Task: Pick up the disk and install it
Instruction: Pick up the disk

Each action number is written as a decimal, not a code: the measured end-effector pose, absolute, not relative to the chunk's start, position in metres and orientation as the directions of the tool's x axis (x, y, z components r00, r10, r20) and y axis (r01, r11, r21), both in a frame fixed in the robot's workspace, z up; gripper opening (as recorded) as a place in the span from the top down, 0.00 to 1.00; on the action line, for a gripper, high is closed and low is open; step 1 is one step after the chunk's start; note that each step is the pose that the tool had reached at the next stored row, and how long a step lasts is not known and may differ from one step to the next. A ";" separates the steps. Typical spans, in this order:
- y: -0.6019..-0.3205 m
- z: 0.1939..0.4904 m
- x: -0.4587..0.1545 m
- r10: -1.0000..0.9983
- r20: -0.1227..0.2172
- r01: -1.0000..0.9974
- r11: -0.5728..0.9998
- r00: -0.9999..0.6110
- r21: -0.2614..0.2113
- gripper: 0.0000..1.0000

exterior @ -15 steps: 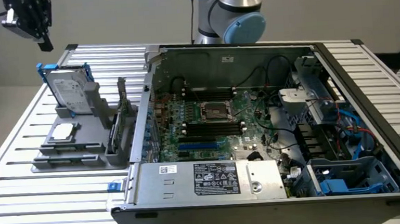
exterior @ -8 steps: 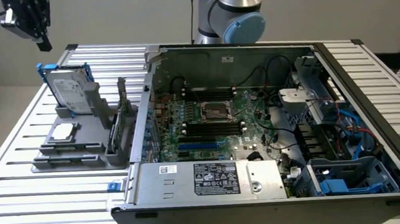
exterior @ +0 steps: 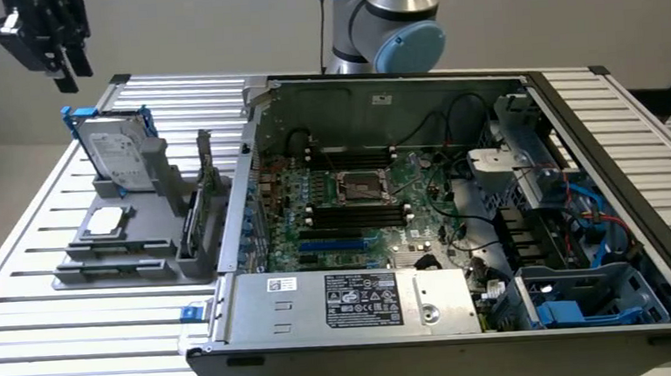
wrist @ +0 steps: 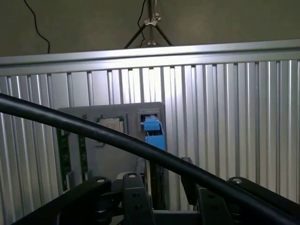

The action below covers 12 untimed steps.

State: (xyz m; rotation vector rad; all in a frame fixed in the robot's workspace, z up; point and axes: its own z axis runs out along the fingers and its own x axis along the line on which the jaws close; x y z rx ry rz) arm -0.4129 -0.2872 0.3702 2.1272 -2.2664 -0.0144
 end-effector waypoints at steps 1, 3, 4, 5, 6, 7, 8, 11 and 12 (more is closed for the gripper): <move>-0.287 0.369 -0.413 -0.998 0.018 -0.998 0.064 -0.063 0.029 0.53; -0.287 0.366 -0.413 -0.998 0.018 -0.998 0.064 -0.063 0.029 0.46; -0.287 0.364 -0.413 -0.998 0.018 -0.998 0.064 -0.063 0.029 0.46; -0.287 0.362 -0.413 -0.998 0.018 -0.998 0.064 -0.063 0.029 0.46; -0.288 0.361 -0.413 -0.998 0.018 -0.998 0.064 -0.063 0.029 0.46; -0.288 0.359 -0.413 -0.998 0.018 -0.998 0.063 -0.063 0.029 0.46; -0.289 0.357 -0.413 -0.998 0.018 -0.998 0.063 -0.063 0.029 0.46; -0.293 0.352 -0.413 -0.998 0.018 -0.998 0.063 -0.062 0.029 0.46; -0.294 0.351 -0.413 -0.998 0.018 -0.998 0.062 -0.062 0.029 0.46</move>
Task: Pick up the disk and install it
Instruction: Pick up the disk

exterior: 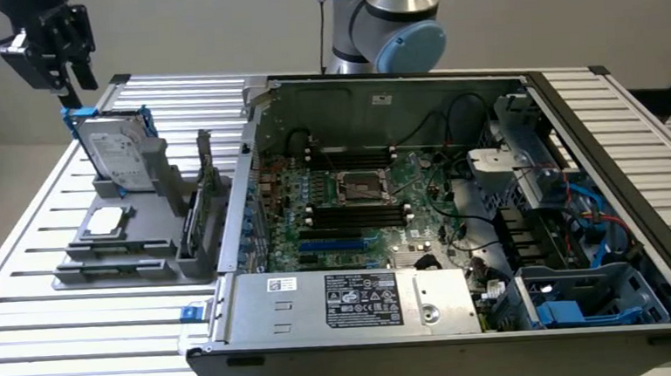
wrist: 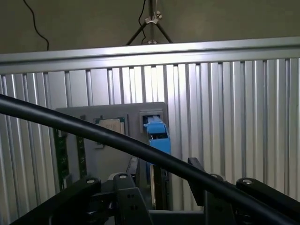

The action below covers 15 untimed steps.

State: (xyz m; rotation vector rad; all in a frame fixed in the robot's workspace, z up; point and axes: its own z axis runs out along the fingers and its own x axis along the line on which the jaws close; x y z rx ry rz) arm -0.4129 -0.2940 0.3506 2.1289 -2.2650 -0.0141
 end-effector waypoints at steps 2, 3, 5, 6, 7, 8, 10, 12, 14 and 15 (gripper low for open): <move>-0.297 0.347 -0.413 -0.998 0.018 -0.998 0.060 -0.059 0.029 0.46; -0.297 0.345 -0.413 -0.998 0.018 -0.998 0.058 -0.057 0.029 0.46; -0.298 0.342 -0.413 -0.998 0.018 -0.998 0.053 -0.052 0.030 0.46; -0.298 0.340 -0.413 -0.999 0.018 -0.998 0.049 -0.049 0.029 0.46; -0.299 0.338 -0.413 -0.999 0.018 -0.999 0.046 -0.045 0.029 0.46; -0.299 0.336 -0.413 -0.999 0.018 -0.999 0.041 -0.041 0.030 0.46; -0.299 0.333 -0.413 -0.999 0.018 -0.999 0.033 -0.032 0.030 0.46; -0.299 0.329 -0.416 -0.999 0.018 -0.999 0.028 -0.028 0.030 0.46; -0.298 0.326 -0.421 -1.000 0.018 -0.999 0.025 -0.024 0.029 0.46; -0.298 0.324 -0.424 -1.000 0.018 -0.999 0.023 -0.022 0.028 0.46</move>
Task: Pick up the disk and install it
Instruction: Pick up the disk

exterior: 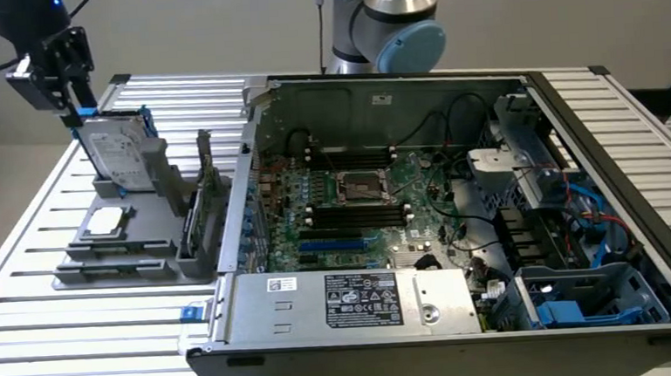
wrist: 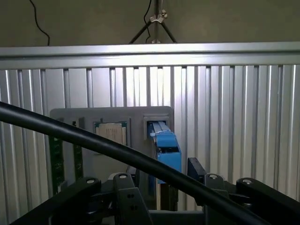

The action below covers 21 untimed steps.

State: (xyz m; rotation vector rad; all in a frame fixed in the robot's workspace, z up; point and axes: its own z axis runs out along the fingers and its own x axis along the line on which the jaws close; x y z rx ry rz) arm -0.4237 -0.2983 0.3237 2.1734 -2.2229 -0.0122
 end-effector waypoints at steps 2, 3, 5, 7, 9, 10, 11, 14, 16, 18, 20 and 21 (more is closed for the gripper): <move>-0.298 0.320 -0.426 -1.000 0.018 -0.999 0.018 -0.017 0.027 0.46; -0.297 0.318 -0.426 -1.000 0.018 -1.000 0.015 -0.014 0.027 0.46; -0.295 0.315 -0.426 -1.000 0.018 -1.000 0.008 -0.008 0.025 0.46; -0.294 0.311 -0.426 -1.000 0.018 -1.000 0.003 -0.002 0.024 0.46; -0.294 0.307 -0.426 -1.000 0.018 -1.000 0.001 -0.001 0.024 0.46; -0.294 0.305 -0.426 -1.000 0.018 -1.000 0.001 -0.001 0.024 0.46; -0.294 0.304 -0.426 -1.000 0.018 -1.000 0.001 0.000 0.024 0.46; -0.294 0.298 -0.426 -1.000 0.018 -1.000 0.000 0.001 0.024 0.46; -0.294 0.294 -0.426 -1.000 0.018 -1.000 -0.002 0.002 0.024 0.46; -0.294 0.291 -0.426 -1.000 0.018 -1.000 -0.004 0.004 0.024 0.46; -0.294 0.287 -0.426 -1.000 0.018 -1.000 -0.005 0.006 0.024 0.46; -0.293 0.285 -0.426 -1.000 0.018 -1.000 -0.006 0.007 0.024 0.46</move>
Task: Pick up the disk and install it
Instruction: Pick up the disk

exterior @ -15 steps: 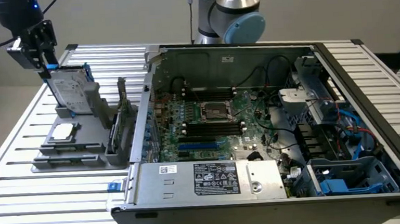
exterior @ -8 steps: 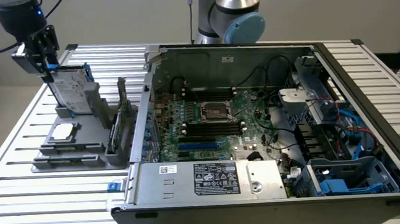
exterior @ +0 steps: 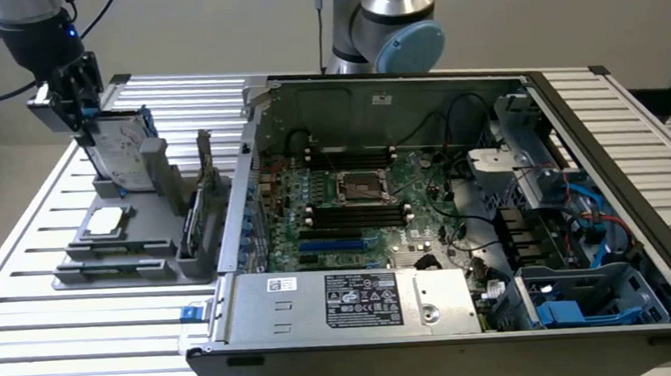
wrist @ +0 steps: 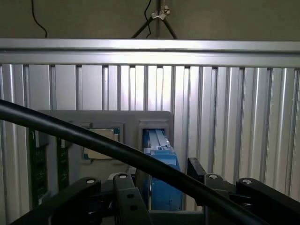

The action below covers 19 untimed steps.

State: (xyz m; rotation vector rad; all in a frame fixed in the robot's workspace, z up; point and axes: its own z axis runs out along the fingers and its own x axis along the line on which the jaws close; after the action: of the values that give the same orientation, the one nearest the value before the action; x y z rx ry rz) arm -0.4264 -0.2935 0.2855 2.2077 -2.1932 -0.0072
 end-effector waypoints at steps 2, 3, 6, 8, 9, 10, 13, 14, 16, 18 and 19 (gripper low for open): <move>-0.293 0.282 -0.426 -1.000 0.018 -1.000 -0.009 0.010 0.024 0.46; -0.293 0.280 -0.426 -1.000 0.018 -1.000 -0.011 0.012 0.024 0.46; -0.292 0.276 -0.426 -1.000 0.018 -1.000 -0.014 0.015 0.024 0.46; -0.291 0.275 -0.426 -1.000 0.018 -1.000 -0.015 0.016 0.024 0.46; -0.291 0.275 -0.426 -1.000 0.018 -1.000 -0.016 0.016 0.024 0.46; -0.291 0.275 -0.426 -1.000 0.018 -1.000 -0.016 0.016 0.024 0.46; -0.291 0.275 -0.426 -1.000 0.018 -1.000 -0.016 0.016 0.024 0.46; -0.291 0.275 -0.426 -1.000 0.019 -1.000 -0.016 0.016 0.024 0.46; -0.290 0.275 -0.426 -1.000 0.020 -1.000 -0.016 0.016 0.024 0.46; -0.290 0.275 -0.425 -1.000 0.021 -1.000 -0.016 0.016 0.024 0.46; -0.290 0.275 -0.425 -1.000 0.021 -1.000 -0.016 0.016 0.024 0.46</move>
State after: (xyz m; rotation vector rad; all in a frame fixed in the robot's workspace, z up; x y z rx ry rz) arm -0.4250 -0.2905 0.2752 2.2160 -2.1812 -0.0028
